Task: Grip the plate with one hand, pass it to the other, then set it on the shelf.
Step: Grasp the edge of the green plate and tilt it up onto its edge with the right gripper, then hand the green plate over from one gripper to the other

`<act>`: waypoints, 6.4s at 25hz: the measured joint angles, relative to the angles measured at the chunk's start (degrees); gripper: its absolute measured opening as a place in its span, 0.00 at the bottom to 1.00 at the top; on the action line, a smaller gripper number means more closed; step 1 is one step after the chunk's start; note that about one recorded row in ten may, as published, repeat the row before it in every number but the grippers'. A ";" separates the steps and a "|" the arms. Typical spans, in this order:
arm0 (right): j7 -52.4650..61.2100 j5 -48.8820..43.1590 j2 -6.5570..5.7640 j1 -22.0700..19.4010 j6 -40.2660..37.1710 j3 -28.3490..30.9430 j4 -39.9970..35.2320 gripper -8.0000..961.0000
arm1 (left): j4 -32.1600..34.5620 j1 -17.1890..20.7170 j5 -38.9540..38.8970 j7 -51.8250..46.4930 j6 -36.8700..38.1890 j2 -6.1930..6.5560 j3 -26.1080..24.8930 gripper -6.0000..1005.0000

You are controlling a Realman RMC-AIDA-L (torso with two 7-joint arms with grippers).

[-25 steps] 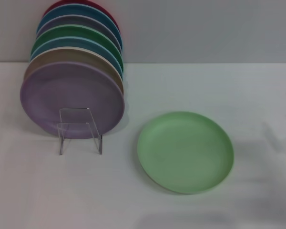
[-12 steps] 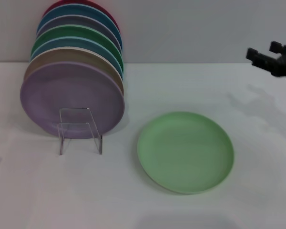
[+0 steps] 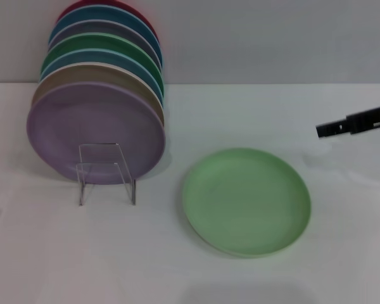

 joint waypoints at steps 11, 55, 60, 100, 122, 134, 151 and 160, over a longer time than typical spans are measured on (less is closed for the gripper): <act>-3.28 -7.14 1.48 5.60 0.18 -2.85 -8.95 0.80 | -0.08 -0.24 0.25 0.02 -0.32 0.00 0.00 0.83; -4.67 -7.45 4.03 9.94 -10.57 -9.46 -22.02 0.29 | -0.61 -1.04 0.25 -0.08 -1.58 0.01 1.33 0.83; -4.81 -7.08 4.23 9.42 -10.34 -9.49 -20.86 0.15 | -0.68 -1.05 0.25 -0.08 -1.29 0.00 1.43 0.83; -43.40 33.46 5.95 -12.35 -8.16 5.90 -6.78 0.03 | -18.30 -3.00 0.82 -4.36 -4.09 5.16 16.49 0.82; -58.90 42.06 6.03 -14.44 -9.63 6.06 -11.71 0.03 | -101.92 7.77 2.17 3.58 -92.85 18.66 25.75 0.82; -66.05 48.12 6.09 -16.32 -7.67 5.49 -12.84 0.04 | -107.87 5.71 -0.75 16.17 -118.53 6.93 19.11 0.82; -72.76 52.43 6.14 -15.01 -5.75 5.07 -17.05 0.06 | -103.36 2.70 -15.80 33.31 -128.02 1.11 13.20 0.82; -72.80 53.19 6.11 -14.49 -5.24 3.61 -17.13 0.06 | -101.28 2.12 -15.89 33.43 -127.65 1.07 12.46 0.82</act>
